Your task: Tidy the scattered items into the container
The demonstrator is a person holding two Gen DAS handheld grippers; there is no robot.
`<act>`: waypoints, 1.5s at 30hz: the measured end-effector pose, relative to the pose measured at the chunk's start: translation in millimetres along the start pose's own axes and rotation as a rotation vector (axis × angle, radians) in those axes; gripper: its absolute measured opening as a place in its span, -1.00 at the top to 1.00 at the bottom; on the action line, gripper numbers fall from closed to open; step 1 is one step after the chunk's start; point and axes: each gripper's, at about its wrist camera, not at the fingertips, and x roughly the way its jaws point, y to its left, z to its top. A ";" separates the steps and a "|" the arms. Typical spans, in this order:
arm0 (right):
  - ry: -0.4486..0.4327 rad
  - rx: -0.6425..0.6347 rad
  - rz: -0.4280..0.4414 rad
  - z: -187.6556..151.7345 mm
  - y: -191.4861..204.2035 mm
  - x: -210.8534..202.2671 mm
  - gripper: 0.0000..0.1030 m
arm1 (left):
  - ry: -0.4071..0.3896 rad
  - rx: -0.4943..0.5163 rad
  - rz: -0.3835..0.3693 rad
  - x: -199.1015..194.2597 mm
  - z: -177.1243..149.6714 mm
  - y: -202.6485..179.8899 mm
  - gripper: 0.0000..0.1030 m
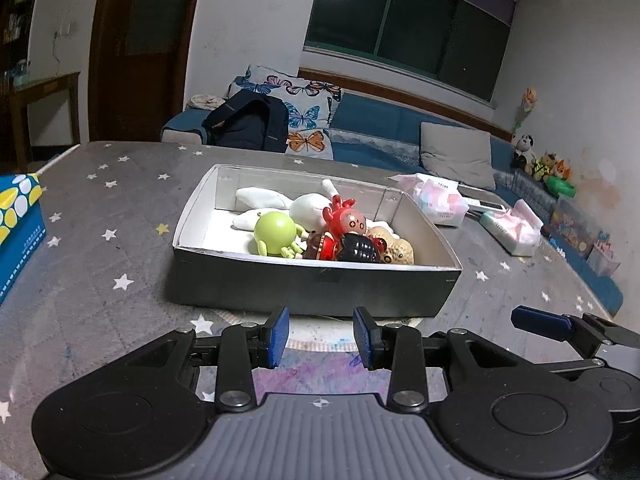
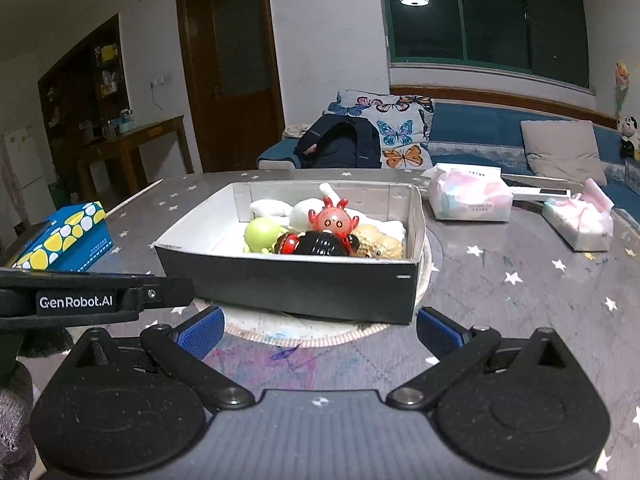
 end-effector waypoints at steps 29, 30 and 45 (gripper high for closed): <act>0.034 -0.039 -0.012 -30.9 16.8 -12.6 -1.00 | -0.023 0.043 0.049 -24.5 -26.2 -9.6 0.28; 0.032 -0.038 -0.011 -31.1 16.8 -13.5 -1.00 | -0.022 0.045 0.048 -24.9 -26.7 -10.6 0.28; 0.033 -0.031 -0.010 -33.1 13.3 -15.9 -1.00 | -0.007 0.067 0.050 -22.7 -32.6 -19.1 0.27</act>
